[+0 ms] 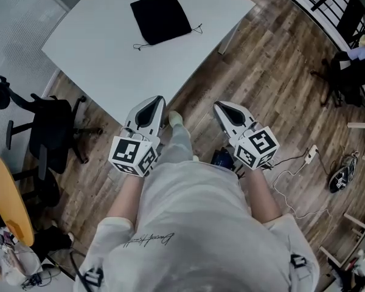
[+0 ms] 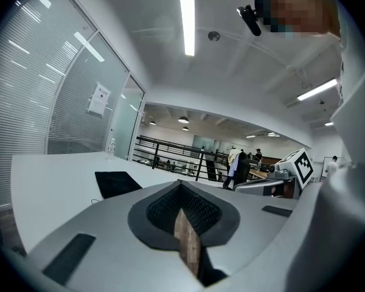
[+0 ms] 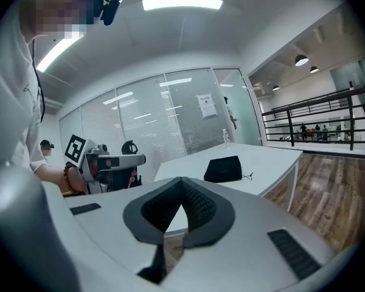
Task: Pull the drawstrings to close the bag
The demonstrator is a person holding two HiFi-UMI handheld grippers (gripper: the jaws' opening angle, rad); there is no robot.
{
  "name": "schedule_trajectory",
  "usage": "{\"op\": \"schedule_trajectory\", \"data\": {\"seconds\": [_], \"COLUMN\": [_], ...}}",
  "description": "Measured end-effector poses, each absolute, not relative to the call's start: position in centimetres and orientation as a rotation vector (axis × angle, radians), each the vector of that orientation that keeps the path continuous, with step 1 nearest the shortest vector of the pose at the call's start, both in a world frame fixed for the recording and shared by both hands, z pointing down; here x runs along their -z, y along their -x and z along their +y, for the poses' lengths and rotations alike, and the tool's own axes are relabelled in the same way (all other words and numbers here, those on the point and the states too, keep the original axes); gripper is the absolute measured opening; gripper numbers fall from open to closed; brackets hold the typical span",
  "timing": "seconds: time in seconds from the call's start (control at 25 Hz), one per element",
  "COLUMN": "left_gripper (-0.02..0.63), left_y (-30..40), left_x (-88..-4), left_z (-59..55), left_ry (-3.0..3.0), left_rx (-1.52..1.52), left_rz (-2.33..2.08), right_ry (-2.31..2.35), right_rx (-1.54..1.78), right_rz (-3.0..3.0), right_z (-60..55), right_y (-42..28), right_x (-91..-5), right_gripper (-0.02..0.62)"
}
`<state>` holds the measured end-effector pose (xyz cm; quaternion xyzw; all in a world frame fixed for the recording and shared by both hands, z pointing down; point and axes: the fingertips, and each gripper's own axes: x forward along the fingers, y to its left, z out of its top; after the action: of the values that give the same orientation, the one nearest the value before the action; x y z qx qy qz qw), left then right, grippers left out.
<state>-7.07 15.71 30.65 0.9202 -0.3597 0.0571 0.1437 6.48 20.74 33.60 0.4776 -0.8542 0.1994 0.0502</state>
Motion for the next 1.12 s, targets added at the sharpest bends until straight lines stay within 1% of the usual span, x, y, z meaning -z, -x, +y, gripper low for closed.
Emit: {"op": "schedule_trajectory", "data": {"seconds": [0.12,0.28,0.52,0.68,1.12], "left_gripper": [0.011,0.011,0.011,0.011,0.011], "left_y": [6.4,5.8,6.2,6.6,5.6], "left_x": [-31.3,-30.0,-30.4,-30.4,-31.0], "left_z": [11.5,6.0,0.4,-2.1,-5.3], "left_ry": [-2.632,-2.66,-2.652,-2.64,-2.629], "left_rx": [-0.15,-0.132,-0.165,-0.148,-0.174], "left_rz": [-1.009,-1.017,-1.028,-1.043,-1.086], "right_ry": [-1.451,-1.442,-1.406,-1.397,-1.393], "right_rx": [-0.599,-0.578,-0.547,-0.538,-0.562], "right_rz": [-2.598,-2.6,-2.603,-2.593,-2.555], "right_z": [16.7,11.2,4.9,2.3,-1.6], "right_y": [-6.7,-7.0,-6.7,-6.6,-9.4], "right_x": [-33.7,-32.9,-32.3,-32.1,-33.6], "right_gripper": [0.023,0.023,0.024,0.023,0.023]}}
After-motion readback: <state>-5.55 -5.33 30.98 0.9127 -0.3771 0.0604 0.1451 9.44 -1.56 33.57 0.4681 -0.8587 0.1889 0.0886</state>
